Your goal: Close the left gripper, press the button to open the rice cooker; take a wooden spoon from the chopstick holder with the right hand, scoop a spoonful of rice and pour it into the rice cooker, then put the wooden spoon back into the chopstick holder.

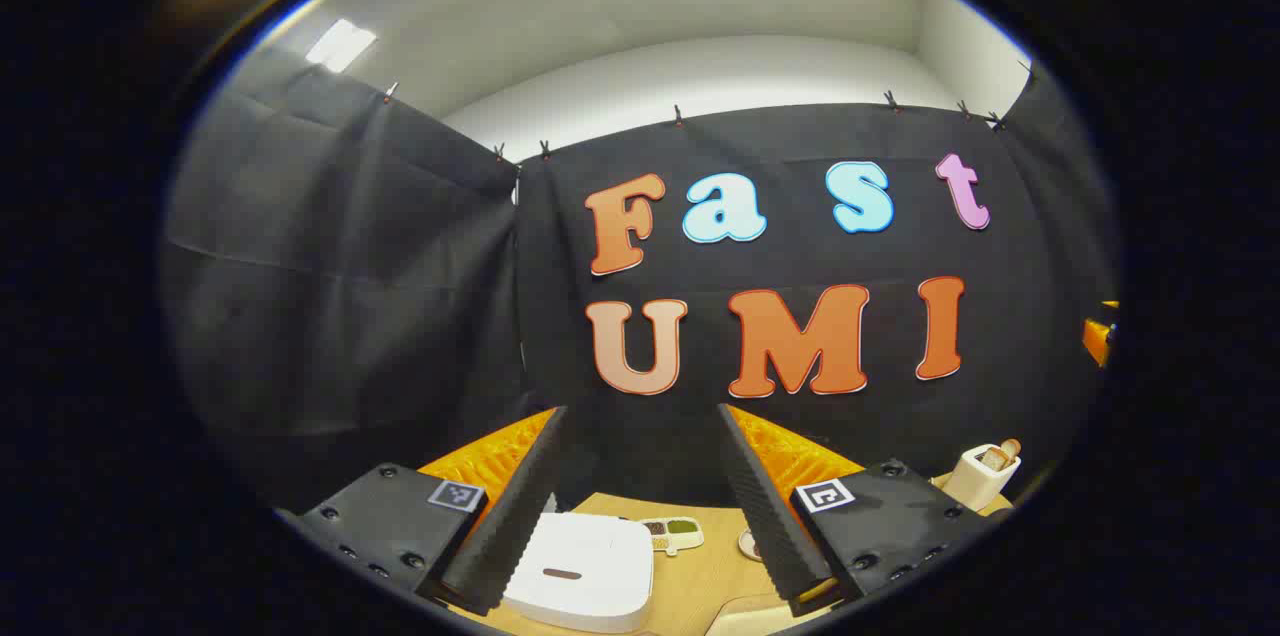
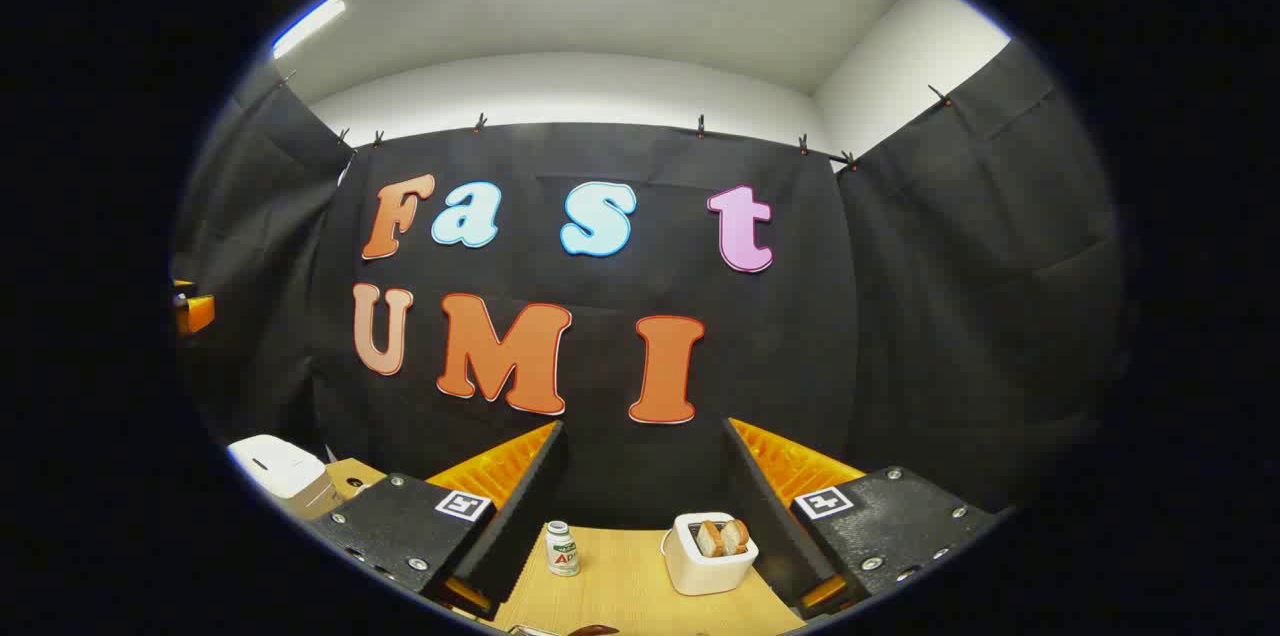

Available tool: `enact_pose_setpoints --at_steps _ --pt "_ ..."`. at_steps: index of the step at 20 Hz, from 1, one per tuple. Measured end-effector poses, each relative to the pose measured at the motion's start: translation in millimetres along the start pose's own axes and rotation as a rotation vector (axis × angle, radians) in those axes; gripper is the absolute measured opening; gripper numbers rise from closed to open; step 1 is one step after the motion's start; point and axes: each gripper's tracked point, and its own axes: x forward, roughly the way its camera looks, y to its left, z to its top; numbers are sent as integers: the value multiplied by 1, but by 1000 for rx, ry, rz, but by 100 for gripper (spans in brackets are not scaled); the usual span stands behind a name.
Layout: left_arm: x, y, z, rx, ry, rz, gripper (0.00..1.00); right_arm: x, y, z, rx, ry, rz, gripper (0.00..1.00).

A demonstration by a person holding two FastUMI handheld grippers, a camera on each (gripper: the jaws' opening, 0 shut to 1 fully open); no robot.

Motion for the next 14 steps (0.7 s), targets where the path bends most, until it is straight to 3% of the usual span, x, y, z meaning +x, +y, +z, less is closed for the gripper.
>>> enact_pose_setpoints --at_steps 5,12,14 --pt "5 11 0 37 -7 -54 100 -3 39 15 6 -8 5 95" --pt "7 59 -21 34 31 1 97 -13 66 31 7 -16 5 94" --pt "6 58 -23 31 33 -15 100 -13 69 31 36 -4 7 94"
